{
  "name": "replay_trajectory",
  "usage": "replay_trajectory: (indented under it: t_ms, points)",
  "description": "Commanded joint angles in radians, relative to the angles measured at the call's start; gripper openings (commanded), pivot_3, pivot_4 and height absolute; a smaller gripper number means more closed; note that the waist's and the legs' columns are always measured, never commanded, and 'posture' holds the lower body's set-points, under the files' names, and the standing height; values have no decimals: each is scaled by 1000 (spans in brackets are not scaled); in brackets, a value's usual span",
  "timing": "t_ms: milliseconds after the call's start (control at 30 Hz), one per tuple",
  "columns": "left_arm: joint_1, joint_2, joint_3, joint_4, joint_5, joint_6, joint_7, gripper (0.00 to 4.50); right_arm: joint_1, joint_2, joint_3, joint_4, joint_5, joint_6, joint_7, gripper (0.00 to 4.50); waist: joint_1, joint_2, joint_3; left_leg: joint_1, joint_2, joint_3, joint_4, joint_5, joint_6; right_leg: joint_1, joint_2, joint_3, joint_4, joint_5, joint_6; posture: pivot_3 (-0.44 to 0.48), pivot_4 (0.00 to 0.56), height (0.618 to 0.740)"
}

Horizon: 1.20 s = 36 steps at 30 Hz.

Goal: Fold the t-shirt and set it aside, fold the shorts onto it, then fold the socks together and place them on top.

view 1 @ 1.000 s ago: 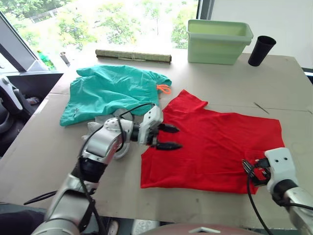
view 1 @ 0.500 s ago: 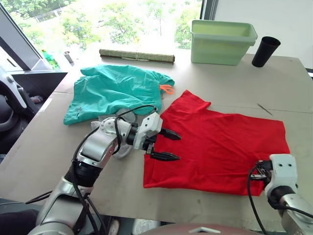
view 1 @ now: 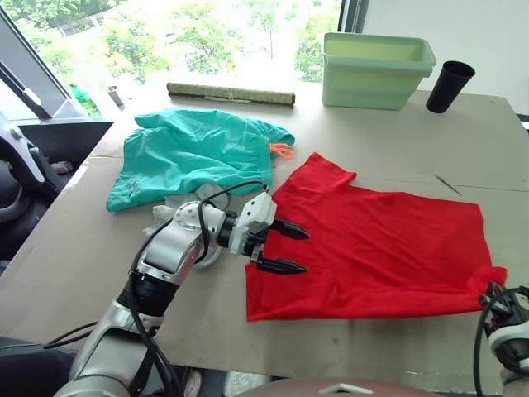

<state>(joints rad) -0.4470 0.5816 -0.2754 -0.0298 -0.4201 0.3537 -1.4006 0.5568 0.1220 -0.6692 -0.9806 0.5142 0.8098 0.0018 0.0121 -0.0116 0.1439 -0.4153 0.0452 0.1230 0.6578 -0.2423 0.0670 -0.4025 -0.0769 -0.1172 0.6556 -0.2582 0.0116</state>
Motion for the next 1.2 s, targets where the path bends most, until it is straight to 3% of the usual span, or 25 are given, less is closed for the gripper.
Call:
replay_trajectory:
  t_ms: [33, 133, 233, 333, 500, 633, 700, 767, 867, 933, 1067, 1200]
  points:
    - [13, -8, 7, 3, 3, -34, -8, 3826, 52, -27, -32, -13, -35, 19, -57, 101, 1, 0, 0, 0, 0, 0, 0, 0, 0, 0, 0, 0, 0, 0, 0, 0, 150, 740]
    - [24, -6, 7, 6, 5, -38, -9, 3826, 110, -82, -16, -34, -62, 73, -56, 864, 3, 0, 0, 0, 0, 0, 0, 0, 0, 0, 0, 0, 0, -1, 0, 0, 150, 740]
    - [32, -3, 7, 12, 9, -43, -9, 3826, 189, -149, -4, -63, -40, 106, -34, 2152, 0, 2, -1, 0, -1, 0, 0, 0, 0, 0, -1, 1, -1, -2, -2, 0, 150, 740]
    - [37, -3, 11, 16, 11, -47, -1, 3826, 335, -328, -4, -67, -80, 35, 32, 3624, -3, 4, -2, 1, 0, 1, 0, -3, 4, 0, -1, 2, -1, -2, -2, 0, 150, 740]
    - [6, -42, 50, 48, -31, 51, 78, 3826, 442, -539, -49, -67, -112, -231, 242, 3624, -3, 5, -3, 2, 0, 3, 0, -3, 4, -1, -1, 3, -1, -2, -1, 0, 150, 740]
    - [-92, -112, 120, 162, -25, 148, 240, 3826, 411, -608, -31, -50, -54, -364, 430, 3624, 4, 2, -2, 1, 0, 1, 0, -3, 6, -1, 1, 2, -1, -2, -1, 0, 150, 740]
    - [-143, -135, 147, 234, -8, 171, 303, 3826, 364, -646, -7, -7, -48, -359, 477, 4465, 4, -2, -1, 1, 0, 0, 1, -3, 6, 0, 2, 2, -2, -1, 2, 0, 150, 740]
    - [-173, -137, 153, 273, 8, 156, 307, 3826, 308, -693, 47, 55, -107, -377, 507, 4465, 3, -4, -1, 0, 0, 0, 1, -3, 6, 0, 3, 2, -2, 0, 3, 0, 150, 740]
    - [-197, -134, 156, 285, 18, 147, 308, 3826, 249, -742, 167, 80, -144, -397, 563, 4465, 2, -5, -2, 0, 0, 2, 1, -3, 7, 0, 4, 4, -3, 0, 2, 0, 150, 740]
    - [-199, -129, 160, 273, 14, 162, 311, 3826, 226, -809, 337, 66, -217, -411, 617, 4465, 2, -6, -2, 0, 0, 2, 1, -2, 5, 0, 4, 5, -3, 0, 2, 0, 150, 740]
    - [-171, -108, 153, 214, 11, 183, 292, 3826, 82, -811, 566, 74, -281, -387, 585, 4465, 1, -7, -1, 1, 1, 2, 1, -2, 4, 0, 5, 4, -2, 0, 2, 0, 150, 740]
    - [-149, -94, 153, 166, 8, 210, 297, 3826, -84, -842, 801, 183, -481, -412, 569, 4465, 0, -9, 0, 1, 2, 2, 5, -2, 4, 0, 4, 4, 1, 0, 2, 0, 150, 740]
